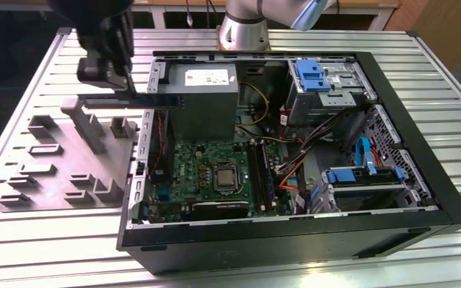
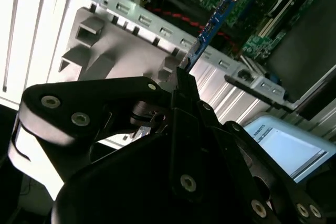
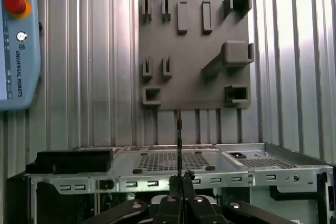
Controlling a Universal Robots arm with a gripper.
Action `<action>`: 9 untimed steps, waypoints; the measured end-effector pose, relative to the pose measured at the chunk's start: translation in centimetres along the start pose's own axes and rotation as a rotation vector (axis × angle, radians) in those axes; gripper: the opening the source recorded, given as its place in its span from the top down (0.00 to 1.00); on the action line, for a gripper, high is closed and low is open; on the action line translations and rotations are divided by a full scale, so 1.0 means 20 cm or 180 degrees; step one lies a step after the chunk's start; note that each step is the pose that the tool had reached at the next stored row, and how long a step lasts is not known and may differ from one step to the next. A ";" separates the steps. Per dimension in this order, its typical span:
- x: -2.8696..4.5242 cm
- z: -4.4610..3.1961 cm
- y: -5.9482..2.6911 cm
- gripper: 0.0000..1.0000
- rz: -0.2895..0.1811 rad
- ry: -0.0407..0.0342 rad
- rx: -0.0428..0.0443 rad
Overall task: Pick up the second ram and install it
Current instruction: 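Pick up the second ram and move it above second insertion slot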
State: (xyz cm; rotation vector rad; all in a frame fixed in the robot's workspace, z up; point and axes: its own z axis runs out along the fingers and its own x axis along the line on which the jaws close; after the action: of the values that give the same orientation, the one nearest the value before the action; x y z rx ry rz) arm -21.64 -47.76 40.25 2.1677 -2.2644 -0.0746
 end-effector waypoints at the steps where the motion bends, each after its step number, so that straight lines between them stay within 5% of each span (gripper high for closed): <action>1: -0.001 -0.001 -0.020 0.89 0.0000 0.0000 0.0000; 9: -0.008 -0.007 -0.189 0.89 0.0000 0.0000 0.0000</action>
State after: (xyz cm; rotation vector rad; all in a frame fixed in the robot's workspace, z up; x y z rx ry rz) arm -17.86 -47.76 40.25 2.1677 -2.2642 -0.0746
